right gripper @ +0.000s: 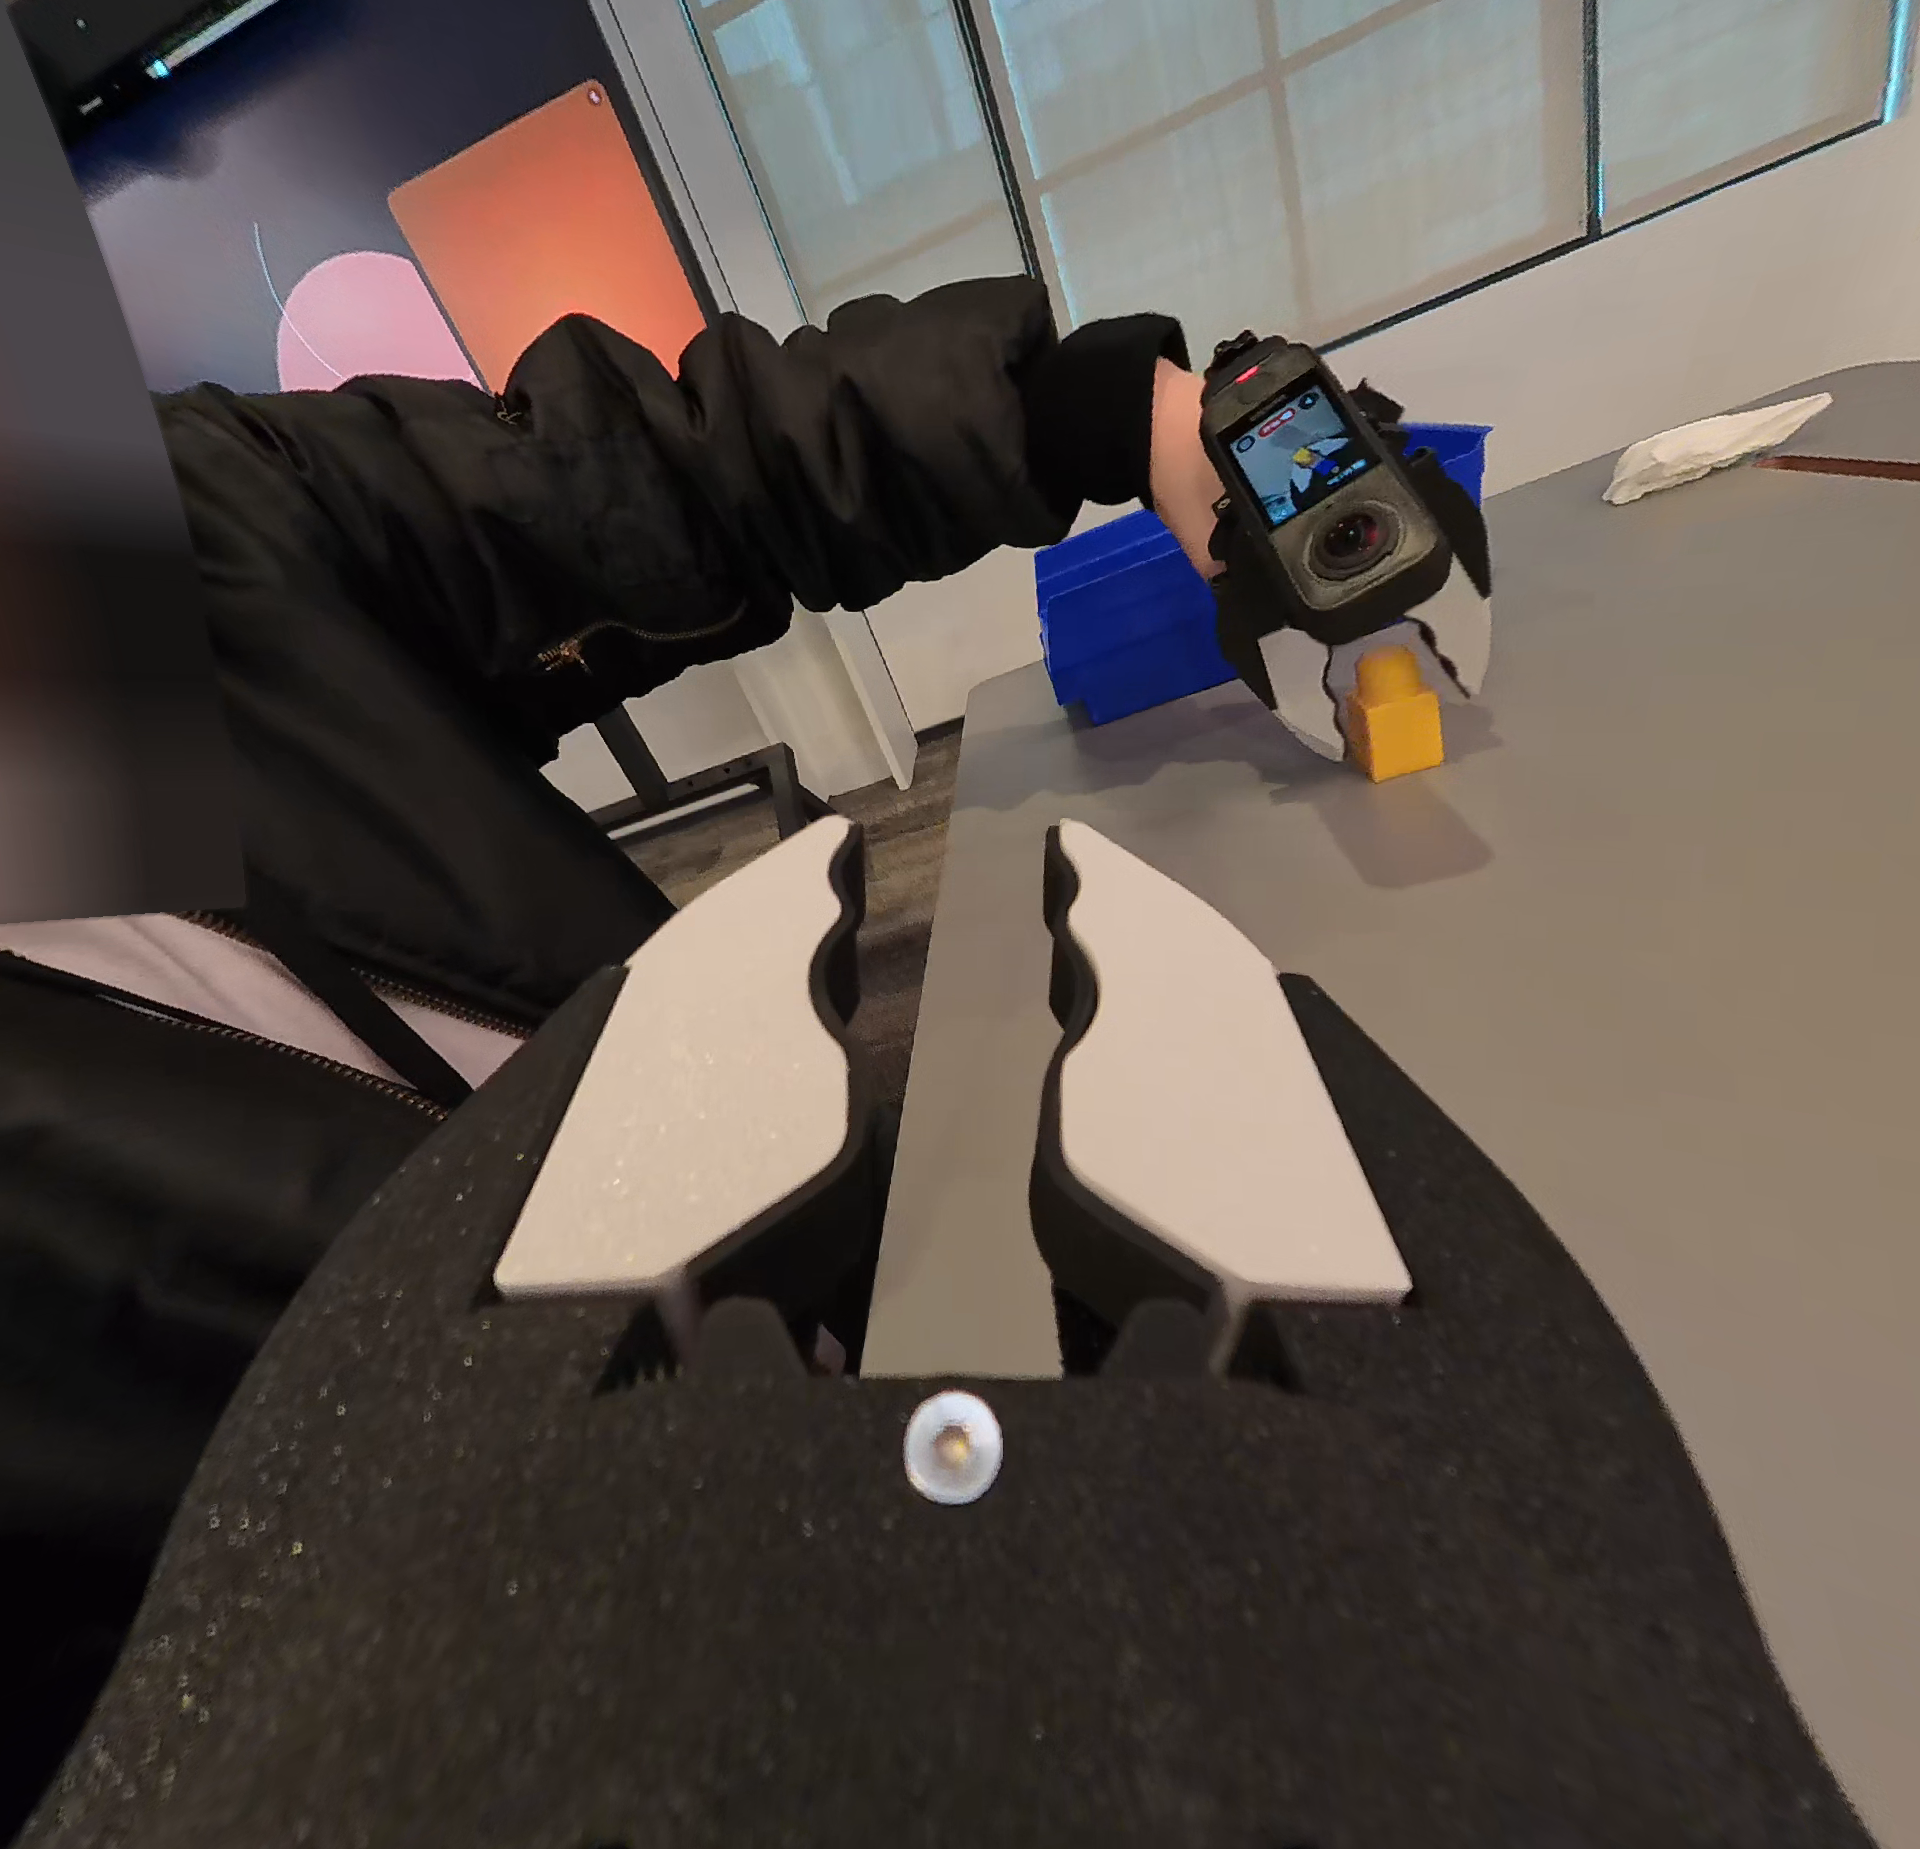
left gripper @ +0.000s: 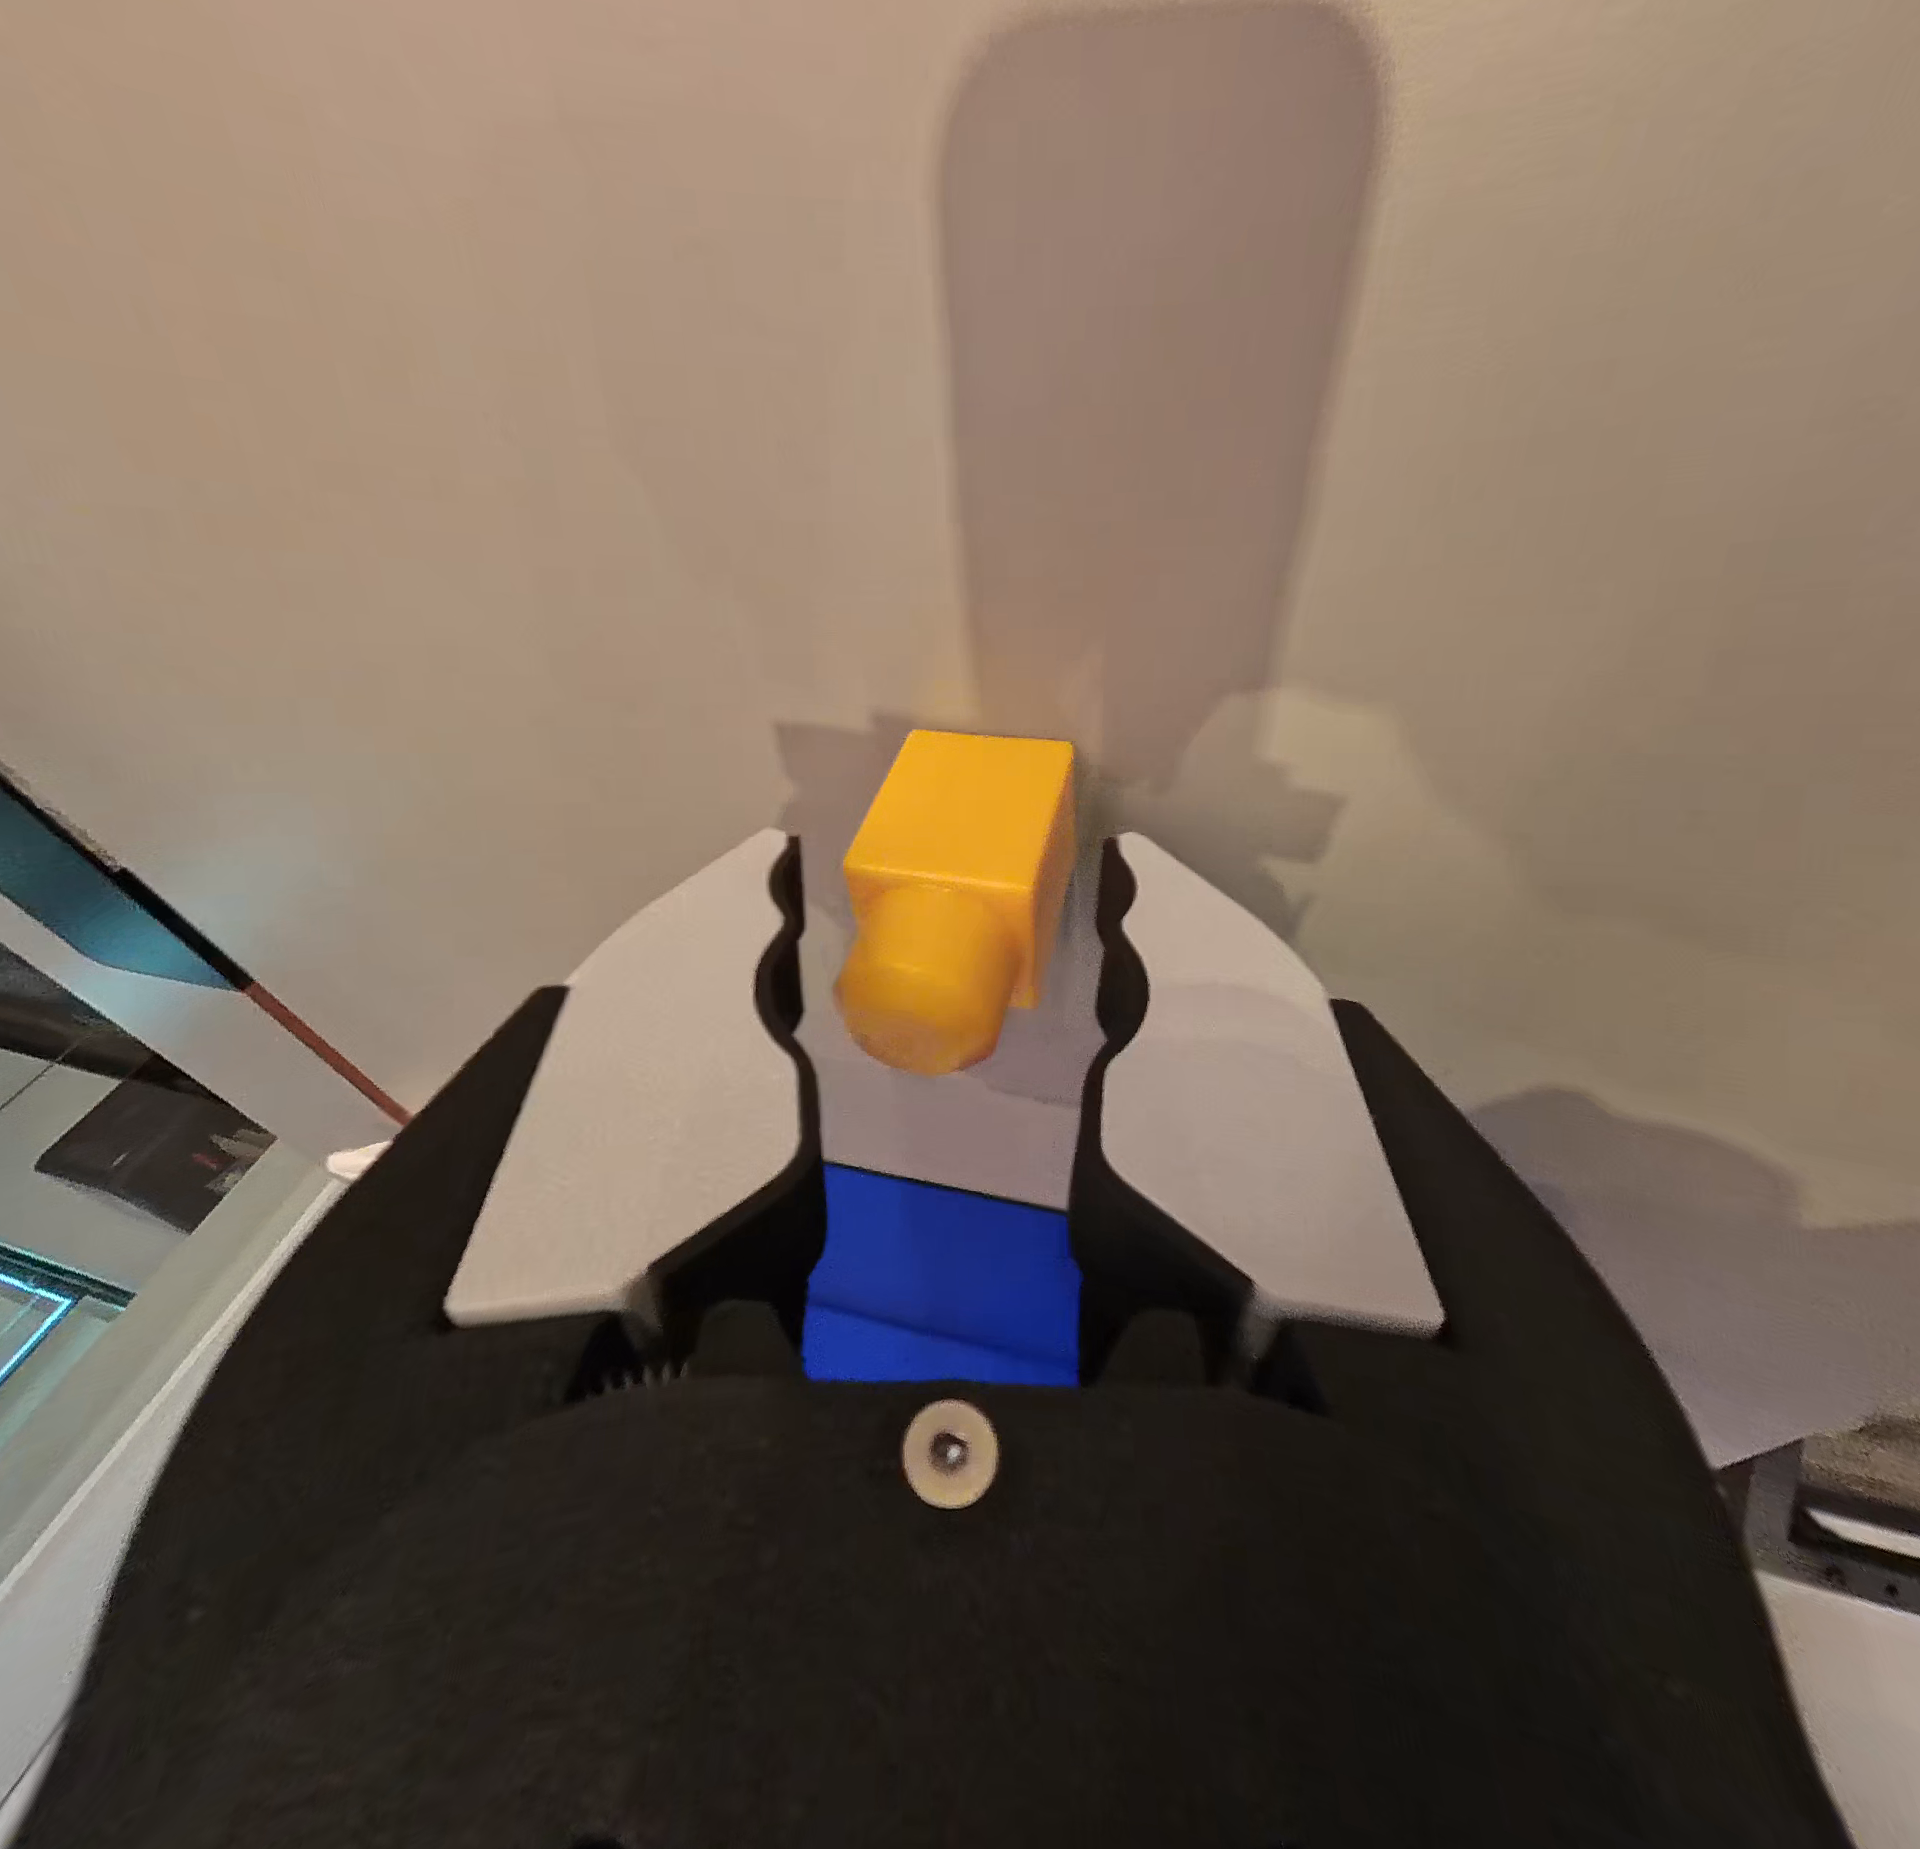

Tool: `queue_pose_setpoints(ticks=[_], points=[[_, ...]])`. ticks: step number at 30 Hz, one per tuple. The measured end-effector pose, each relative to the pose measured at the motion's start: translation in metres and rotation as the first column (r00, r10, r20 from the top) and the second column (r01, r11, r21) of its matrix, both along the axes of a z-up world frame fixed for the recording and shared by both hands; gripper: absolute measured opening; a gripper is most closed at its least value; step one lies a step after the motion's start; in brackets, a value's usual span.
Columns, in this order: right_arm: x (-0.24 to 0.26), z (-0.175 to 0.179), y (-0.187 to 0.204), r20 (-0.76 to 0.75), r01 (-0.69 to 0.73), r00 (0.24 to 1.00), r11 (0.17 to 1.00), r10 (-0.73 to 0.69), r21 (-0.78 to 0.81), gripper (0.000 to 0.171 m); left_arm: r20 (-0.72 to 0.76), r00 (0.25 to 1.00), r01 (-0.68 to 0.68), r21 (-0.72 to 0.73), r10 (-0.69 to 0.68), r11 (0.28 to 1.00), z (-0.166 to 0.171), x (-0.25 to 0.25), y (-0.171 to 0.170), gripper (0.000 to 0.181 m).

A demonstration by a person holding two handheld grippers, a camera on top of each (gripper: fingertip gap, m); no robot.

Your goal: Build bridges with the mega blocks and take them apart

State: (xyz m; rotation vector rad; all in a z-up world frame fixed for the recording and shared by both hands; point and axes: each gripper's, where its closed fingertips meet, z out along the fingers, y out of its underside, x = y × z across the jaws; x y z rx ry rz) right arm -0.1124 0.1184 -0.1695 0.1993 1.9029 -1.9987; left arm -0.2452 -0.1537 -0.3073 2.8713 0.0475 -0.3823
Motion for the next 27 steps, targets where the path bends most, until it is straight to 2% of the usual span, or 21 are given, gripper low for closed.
queue_pose_setpoints(ticks=[2, 5, 9, 11, 13, 15, 17, 18, 20, 22, 23, 24, 25, 27], points=[[-0.001, -0.001, 0.001, 0.008, -0.003, 1.000, 1.000, 0.003, -0.007, 0.032, -0.005, 1.000, -0.009, 0.022, 0.010, 1.000, 0.003, 0.000, 0.001, 0.060], [-0.001, -0.002, 0.002, 0.010, -0.011, 1.000, 1.000, 0.011, 0.000, 0.033, -0.040, 0.999, -0.022, 0.071, 0.025, 0.997, 0.025, 0.003, -0.003, 0.057], [-0.002, -0.007, 0.006, 0.019, -0.023, 1.000, 0.999, 0.022, 0.024, 0.033, -0.147, 0.982, -0.082, 0.246, 0.120, 0.966, 0.093, 0.018, -0.033, 0.054], [-0.005, -0.008, 0.008, 0.024, -0.024, 0.999, 0.999, 0.023, 0.034, 0.033, -0.186, 0.961, -0.138, 0.328, 0.207, 0.934, 0.132, 0.033, -0.068, 0.052], [-0.010, -0.010, 0.009, 0.032, -0.024, 0.999, 0.999, 0.023, 0.043, 0.033, -0.225, 0.923, -0.224, 0.349, 0.313, 0.910, 0.160, 0.050, -0.121, 0.051], [-0.015, -0.009, 0.009, 0.043, -0.023, 0.999, 0.999, 0.021, 0.038, 0.033, -0.226, 0.888, -0.316, 0.331, 0.400, 0.889, 0.164, 0.072, -0.175, 0.049], [-0.021, -0.006, 0.005, 0.055, -0.019, 0.998, 1.000, 0.018, 0.023, 0.033, -0.192, 0.848, -0.416, 0.335, 0.493, 0.846, 0.150, 0.090, -0.216, 0.044], [-0.023, -0.004, 0.003, 0.057, -0.016, 0.998, 1.000, 0.015, 0.015, 0.033, -0.152, 0.819, -0.487, 0.328, 0.554, 0.810, 0.137, 0.099, -0.234, 0.043], [-0.026, -0.001, -0.002, 0.053, -0.009, 0.999, 1.000, 0.009, 0.005, 0.033, -0.115, 0.713, -0.645, 0.278, 0.691, 0.712, 0.112, 0.112, -0.271, 0.043], [-0.025, 0.000, -0.008, 0.050, -0.008, 0.999, 1.000, 0.008, -0.004, 0.033, -0.060, 0.587, -0.770, 0.268, 0.808, 0.579, 0.088, 0.125, -0.295, 0.034], [-0.025, 0.000, -0.010, 0.050, -0.009, 0.999, 1.000, 0.009, -0.007, 0.033, -0.026, 0.512, -0.818, 0.292, 0.859, 0.496, 0.079, 0.128, -0.301, 0.030], [-0.024, 0.000, -0.013, 0.051, -0.011, 0.999, 1.000, 0.012, -0.008, 0.033, 0.034, 0.458, -0.845, 0.326, 0.888, 0.424, 0.071, 0.130, -0.301, 0.019], [-0.023, -0.001, -0.014, 0.052, -0.015, 0.999, 1.000, 0.015, -0.007, 0.033, 0.071, 0.414, -0.861, 0.356, 0.908, 0.364, 0.066, 0.130, -0.301, 0.019], [-0.021, -0.005, -0.016, 0.054, -0.023, 0.998, 1.000, 0.023, -0.002, 0.033, 0.104, 0.352, -0.880, 0.375, 0.930, 0.291, 0.062, 0.130, -0.304, 0.024]])
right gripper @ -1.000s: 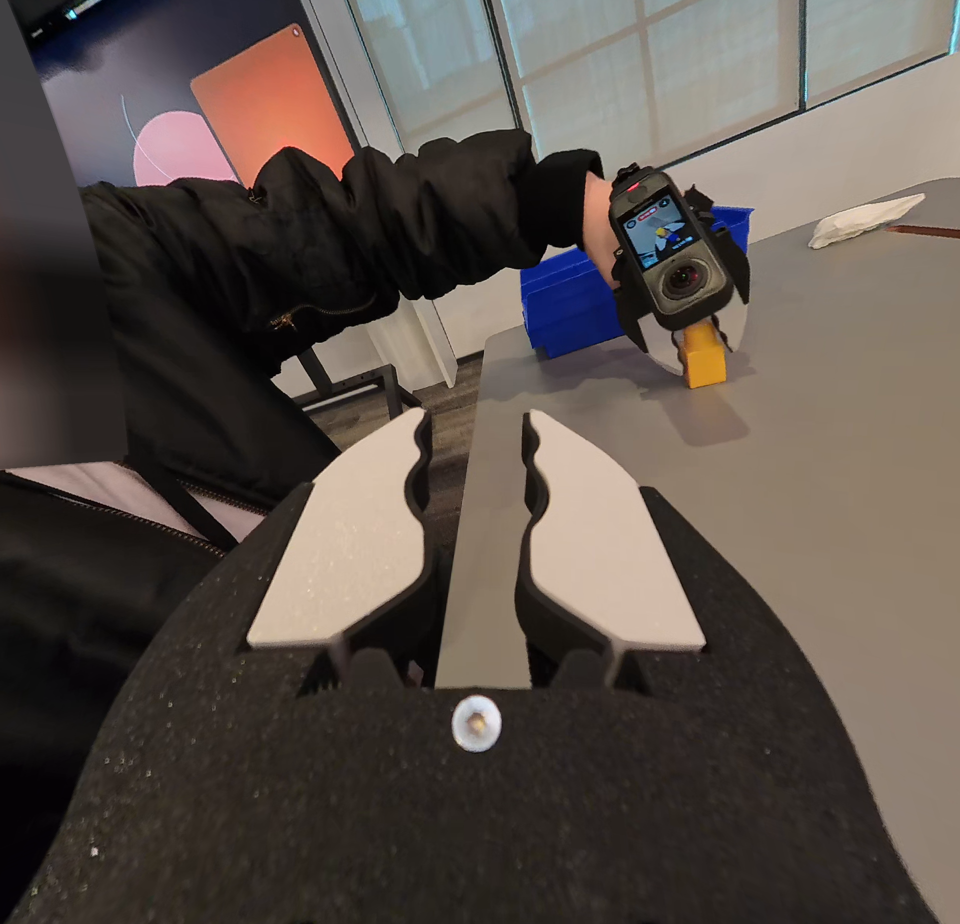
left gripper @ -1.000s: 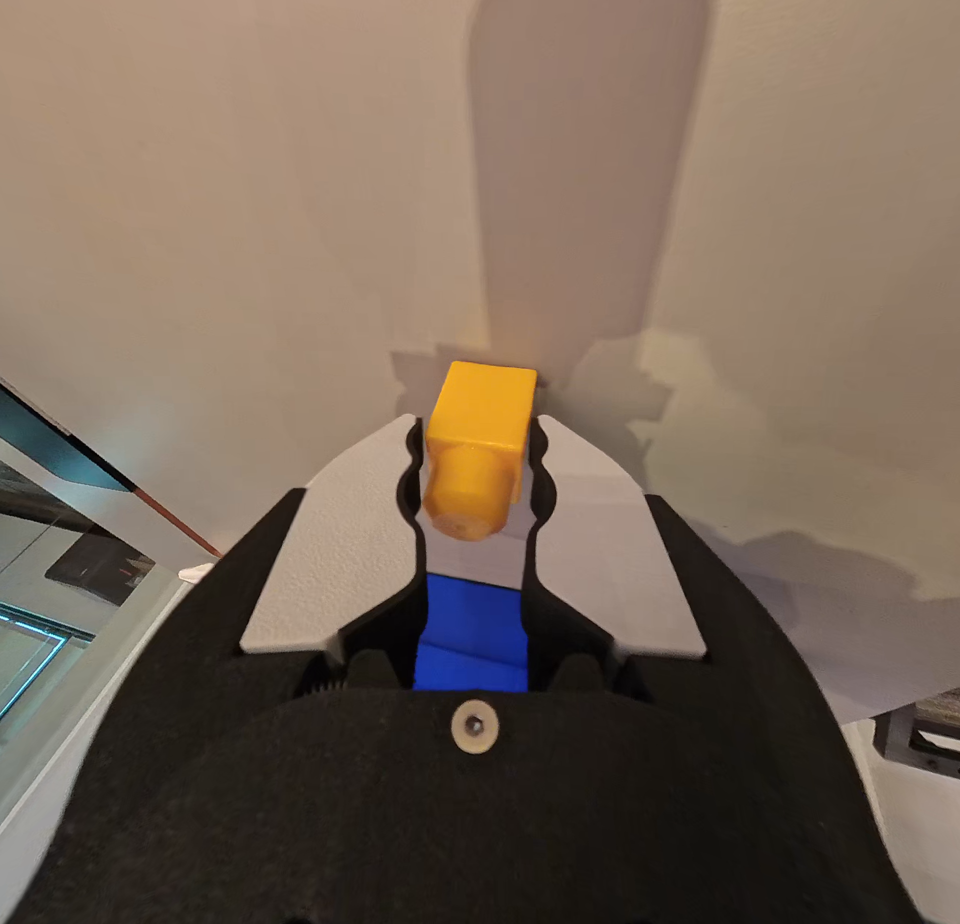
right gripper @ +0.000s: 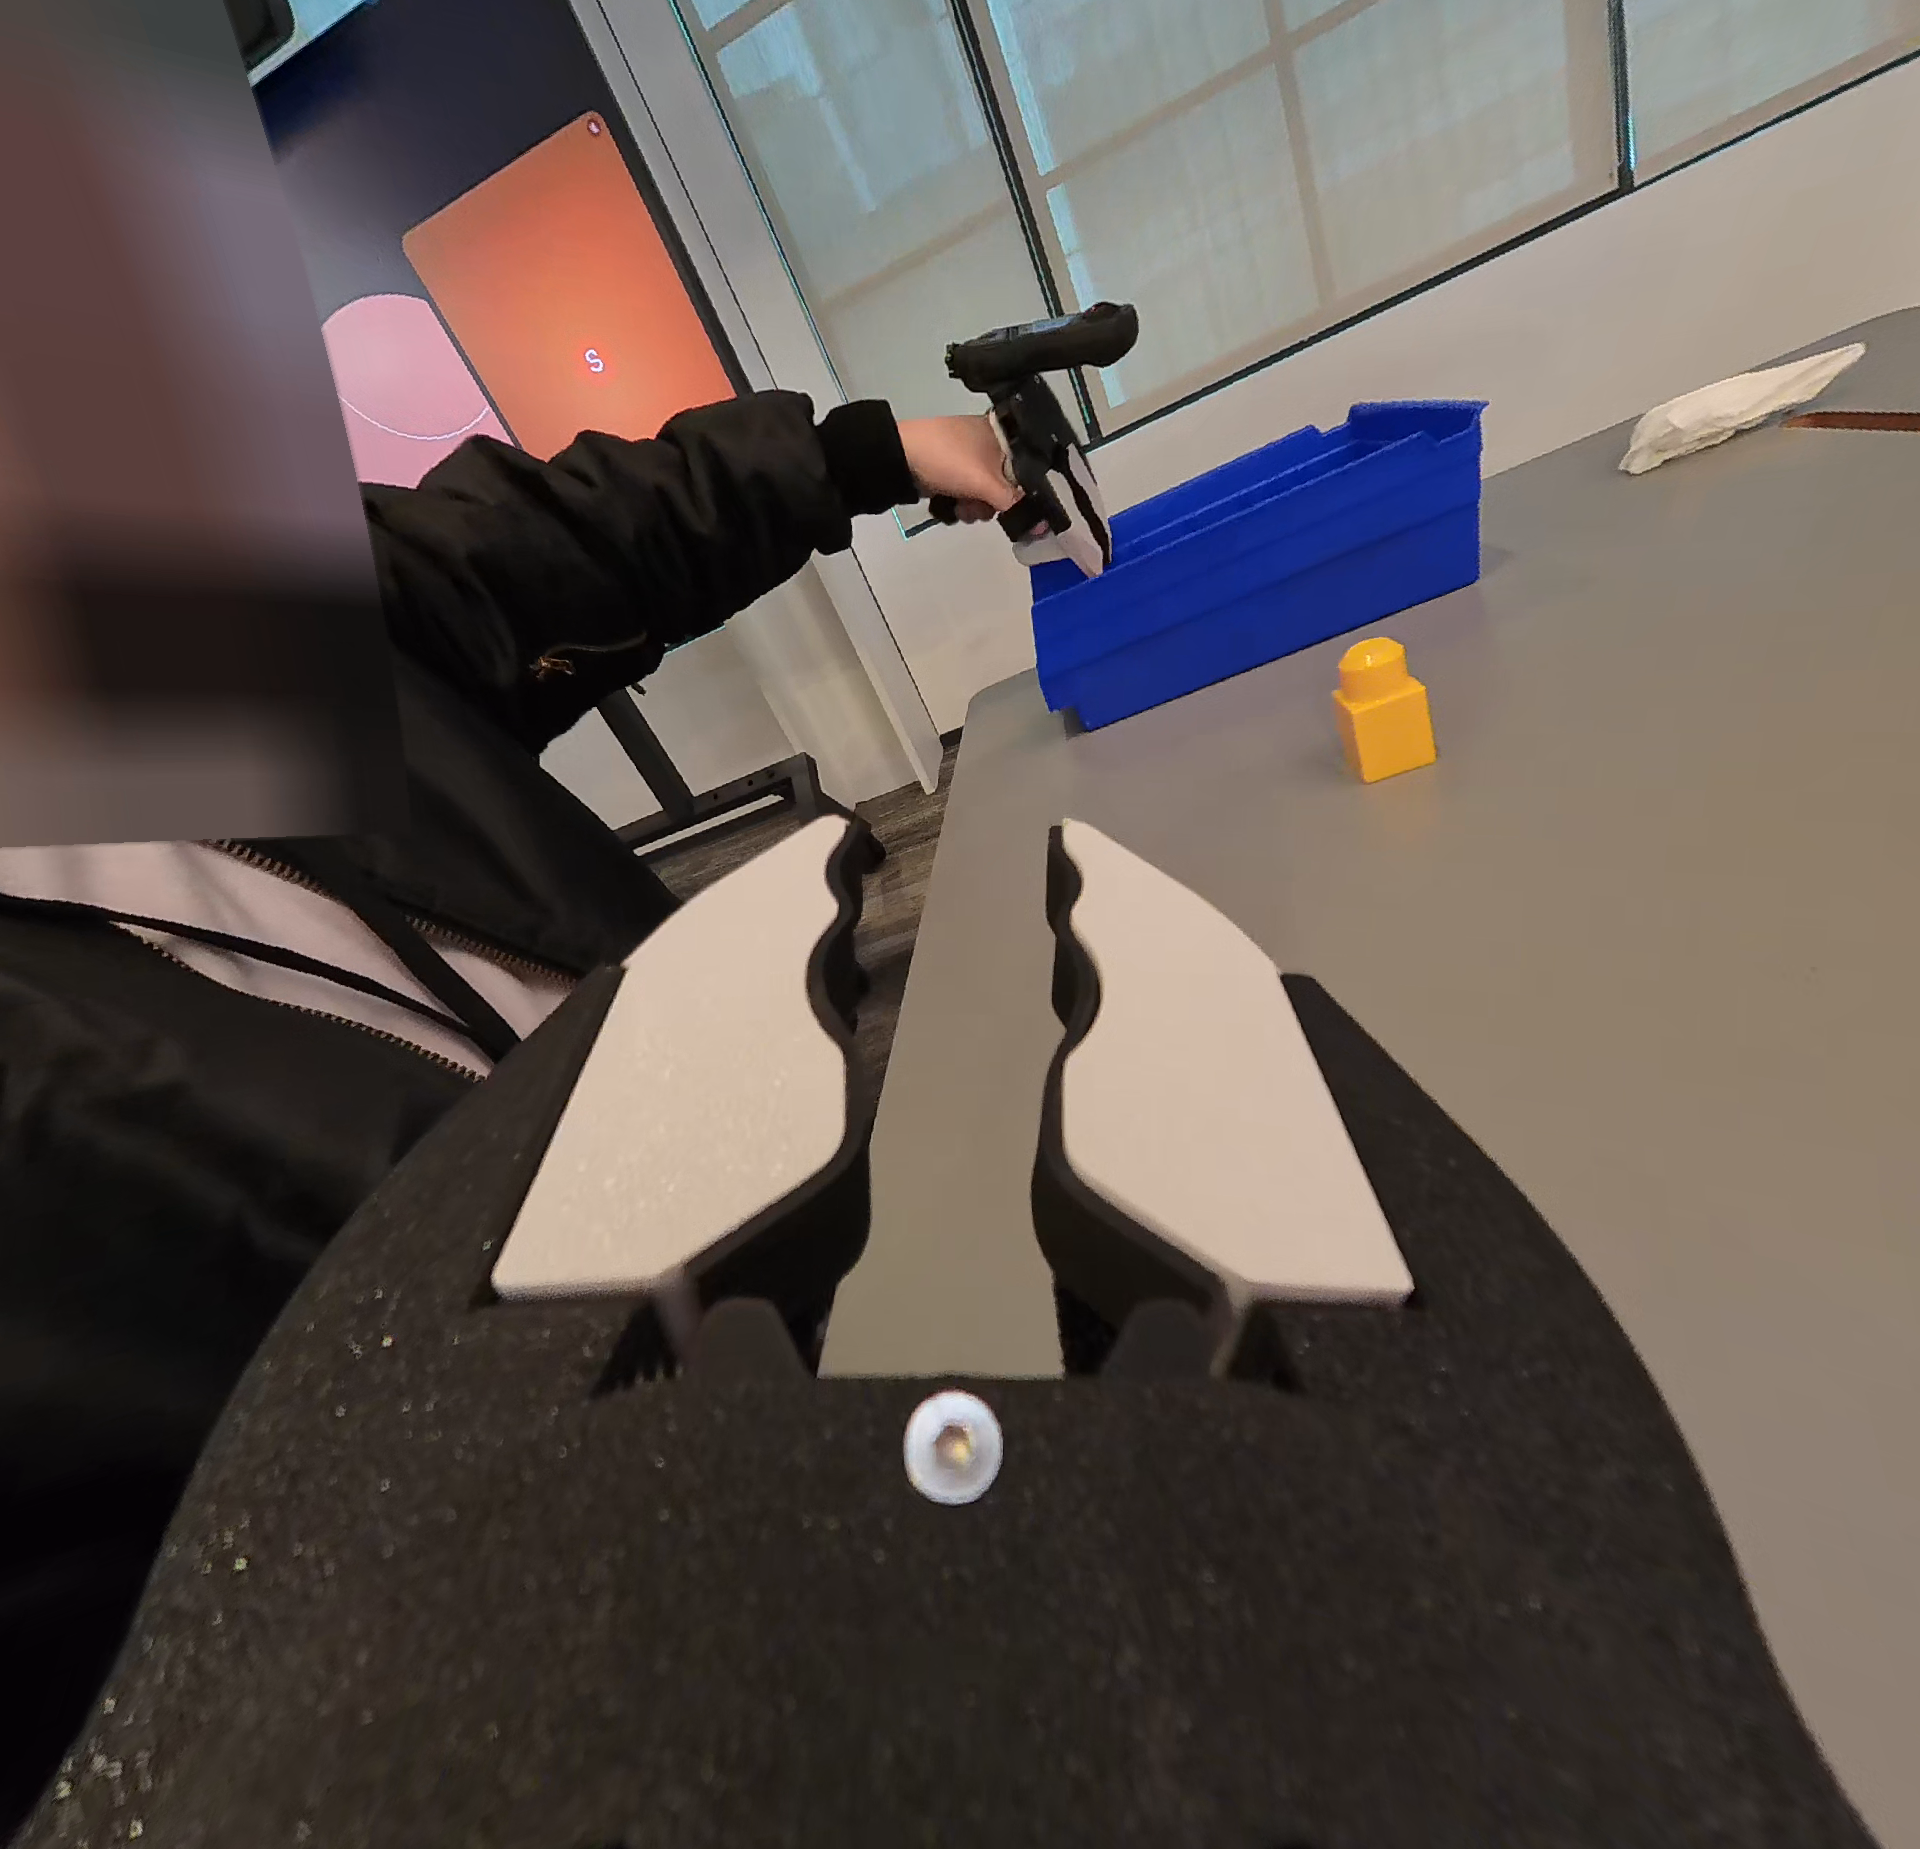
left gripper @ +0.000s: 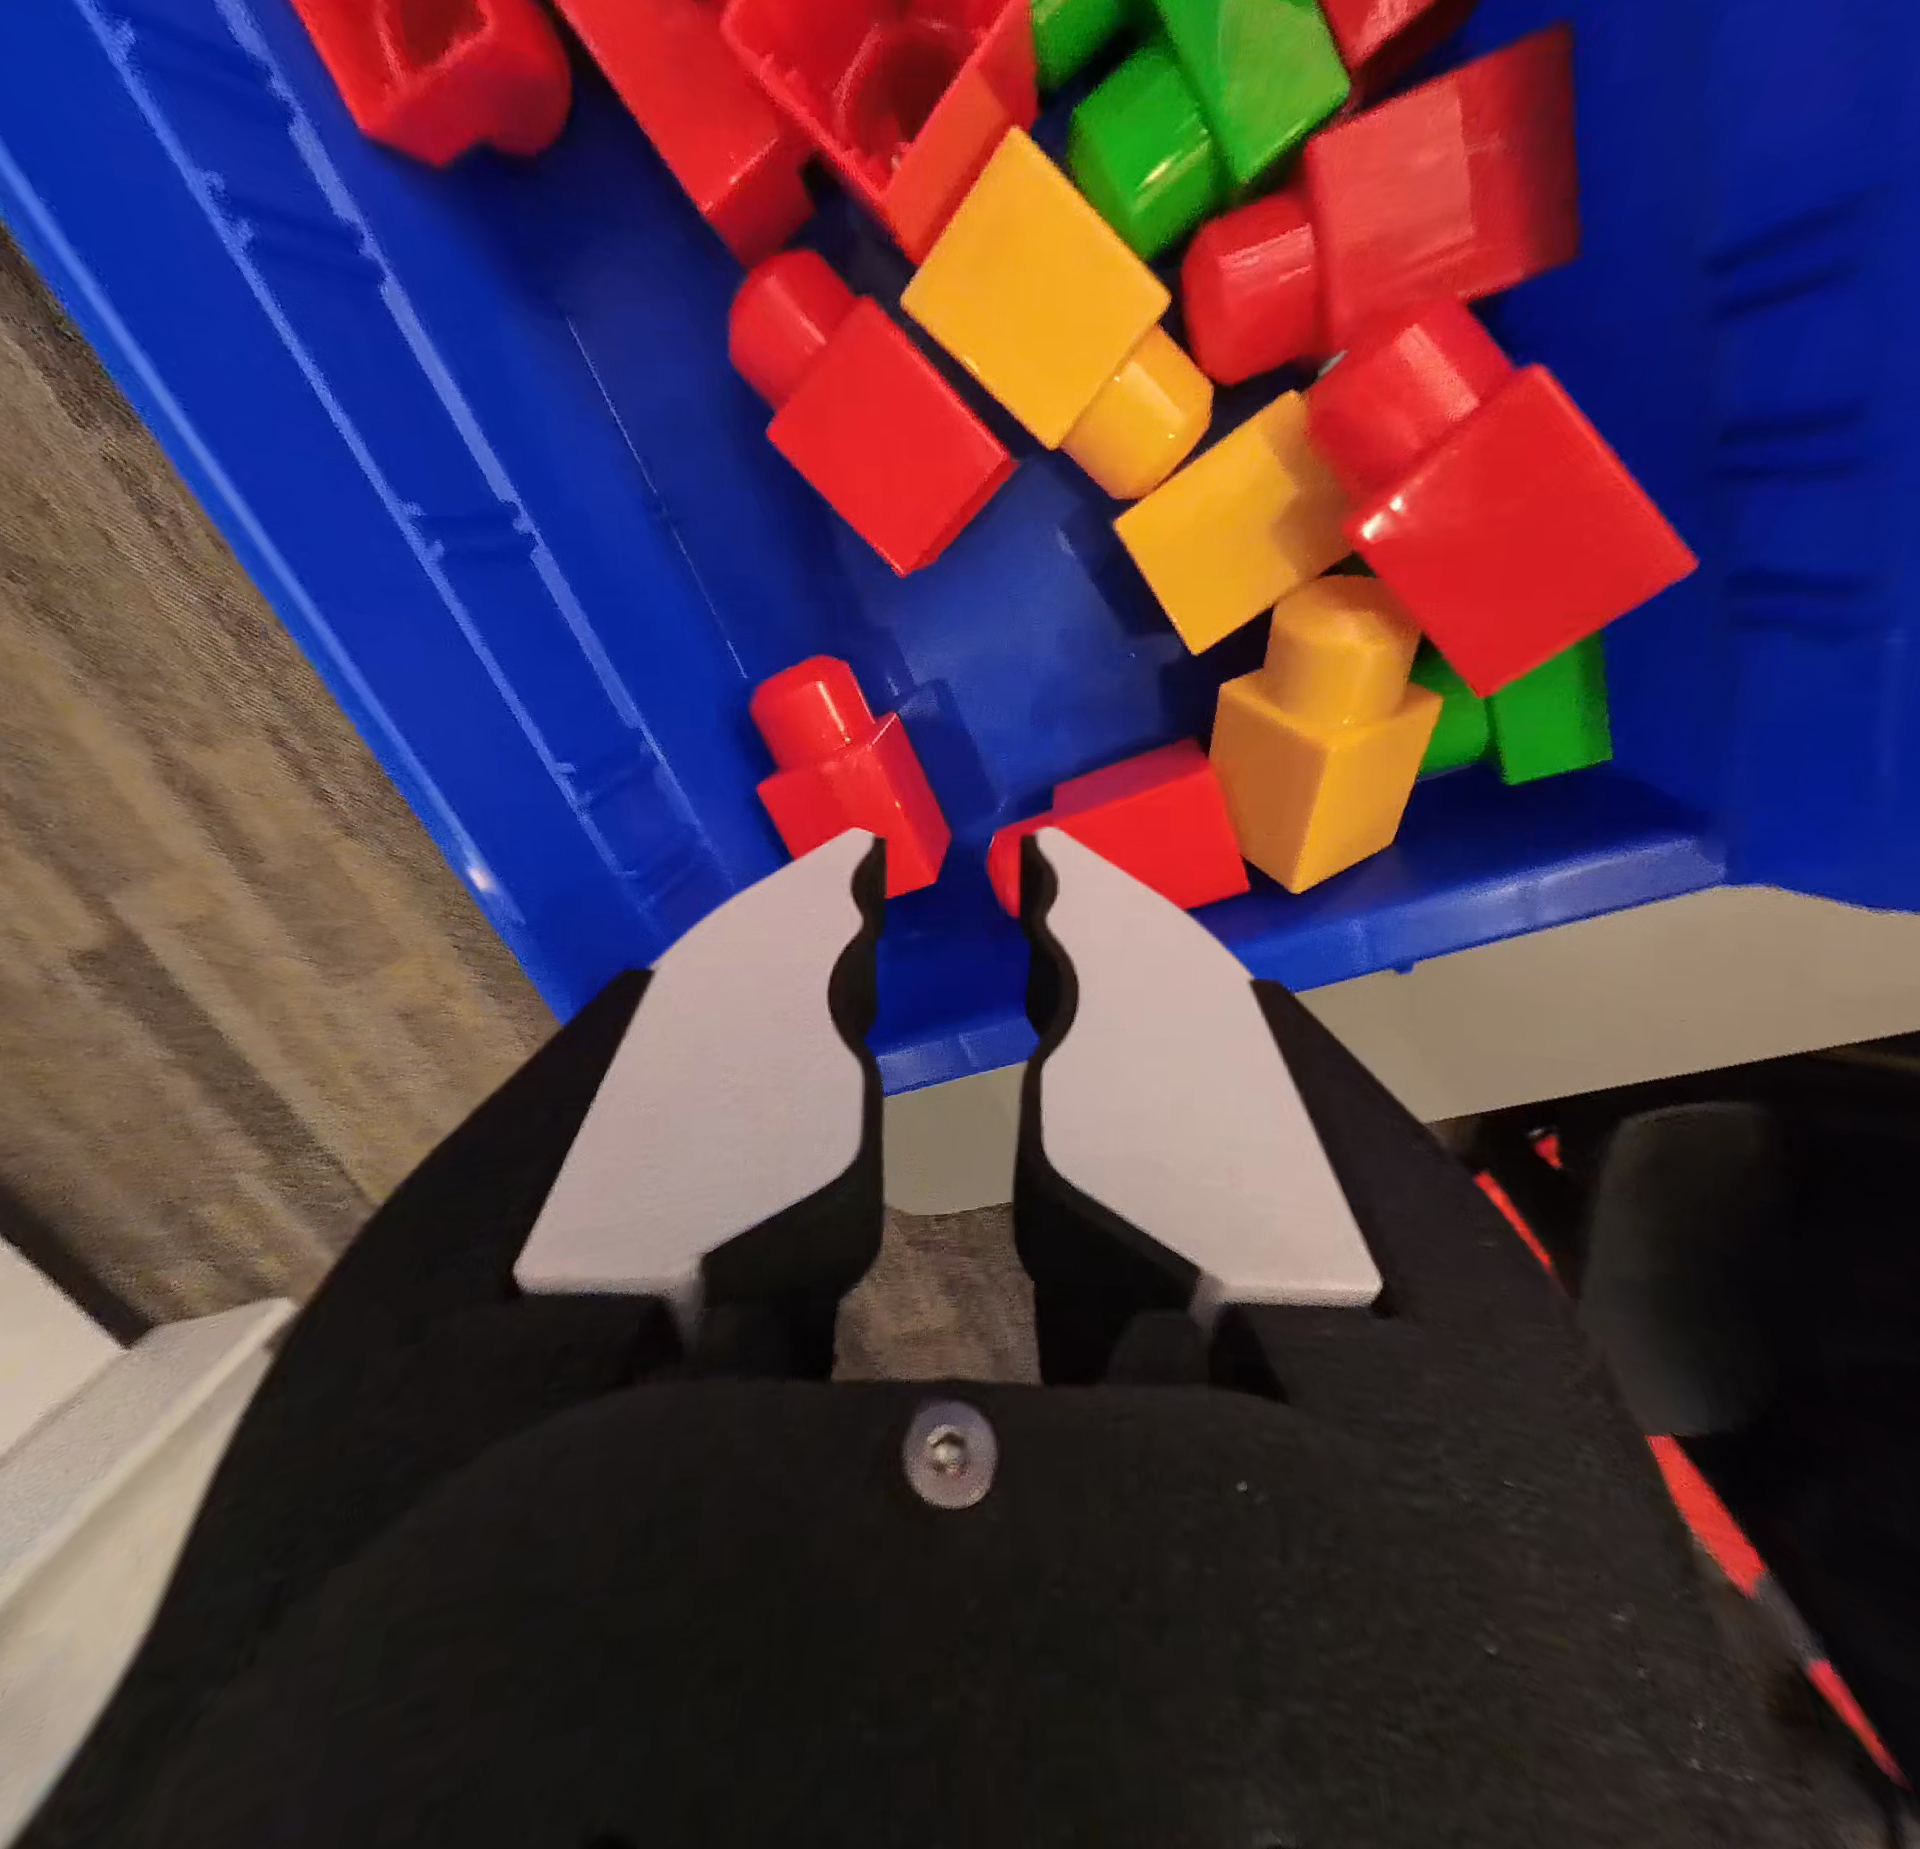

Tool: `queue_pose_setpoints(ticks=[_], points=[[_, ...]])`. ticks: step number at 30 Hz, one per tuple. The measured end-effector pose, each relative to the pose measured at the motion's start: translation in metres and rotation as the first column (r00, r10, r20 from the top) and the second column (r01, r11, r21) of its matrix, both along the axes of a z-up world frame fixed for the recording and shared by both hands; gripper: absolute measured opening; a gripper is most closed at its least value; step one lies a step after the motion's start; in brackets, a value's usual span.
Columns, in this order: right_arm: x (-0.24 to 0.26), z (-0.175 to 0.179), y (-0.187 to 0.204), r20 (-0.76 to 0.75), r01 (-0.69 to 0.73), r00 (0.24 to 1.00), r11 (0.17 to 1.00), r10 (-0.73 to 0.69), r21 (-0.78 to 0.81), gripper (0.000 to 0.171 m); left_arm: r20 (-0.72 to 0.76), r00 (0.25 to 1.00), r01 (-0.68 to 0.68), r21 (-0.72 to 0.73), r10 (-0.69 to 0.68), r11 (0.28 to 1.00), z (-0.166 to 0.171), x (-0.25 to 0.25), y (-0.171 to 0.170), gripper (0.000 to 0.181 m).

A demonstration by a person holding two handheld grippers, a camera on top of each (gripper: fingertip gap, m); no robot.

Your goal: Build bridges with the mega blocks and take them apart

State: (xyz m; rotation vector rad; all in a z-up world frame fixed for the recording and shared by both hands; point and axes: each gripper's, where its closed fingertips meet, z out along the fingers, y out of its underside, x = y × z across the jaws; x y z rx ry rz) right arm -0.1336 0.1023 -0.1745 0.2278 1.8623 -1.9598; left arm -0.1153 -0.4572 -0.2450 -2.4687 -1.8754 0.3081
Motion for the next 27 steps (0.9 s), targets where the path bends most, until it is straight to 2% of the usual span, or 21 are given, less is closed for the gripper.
queue_pose_setpoints(ticks=[2, 7, 10, 12, 14, 18, 19, 21, 27], points=[[-0.001, -0.004, 0.000, 0.004, -0.002, 1.000, 1.000, 0.002, 0.001, 0.033, -0.002, 0.998, -0.057, 0.022, 0.057, 0.998, -0.004, 0.001, -0.001, 0.035], [-0.006, -0.009, 0.010, 0.028, -0.002, 1.000, 1.000, 0.002, -0.025, 0.033, -0.066, 0.996, -0.060, -0.032, 0.058, 0.998, -0.013, -0.015, -0.005, 0.038], [-0.009, -0.009, 0.018, 0.042, 0.008, 0.999, 0.999, -0.007, -0.032, 0.033, -0.067, 0.966, -0.236, 0.164, 0.249, 0.958, -0.023, -0.036, 0.010, 0.032], [-0.007, -0.009, 0.025, 0.036, 0.011, 0.999, 1.000, -0.010, -0.024, 0.033, -0.098, 0.938, -0.308, 0.212, 0.333, 0.928, -0.025, -0.053, 0.008, 0.026], [-0.005, -0.007, 0.031, 0.021, 0.017, 1.000, 1.000, -0.016, -0.021, 0.033, -0.134, 0.912, -0.363, 0.175, 0.388, 0.915, -0.027, -0.064, -0.005, 0.032], [-0.003, -0.004, 0.044, 0.006, 0.031, 1.000, 0.999, -0.031, -0.039, 0.033, -0.059, 0.858, -0.463, 0.343, 0.510, 0.817, -0.036, -0.078, 0.009, 0.039], [-0.003, -0.005, 0.046, 0.006, 0.035, 0.999, 0.998, -0.035, -0.042, 0.033, -0.078, 0.854, -0.469, 0.317, 0.515, 0.824, -0.035, -0.080, 0.003, 0.035], [-0.004, -0.005, 0.050, 0.015, 0.035, 0.999, 0.998, -0.034, -0.054, 0.033, -0.100, 0.858, -0.469, 0.246, 0.504, 0.848, -0.035, -0.079, -0.007, 0.039], [-0.007, -0.010, 0.051, 0.030, 0.015, 0.999, 0.999, -0.013, -0.050, 0.033, -0.062, 0.858, -0.485, 0.230, 0.510, 0.844, -0.038, -0.073, -0.007, 0.043]])
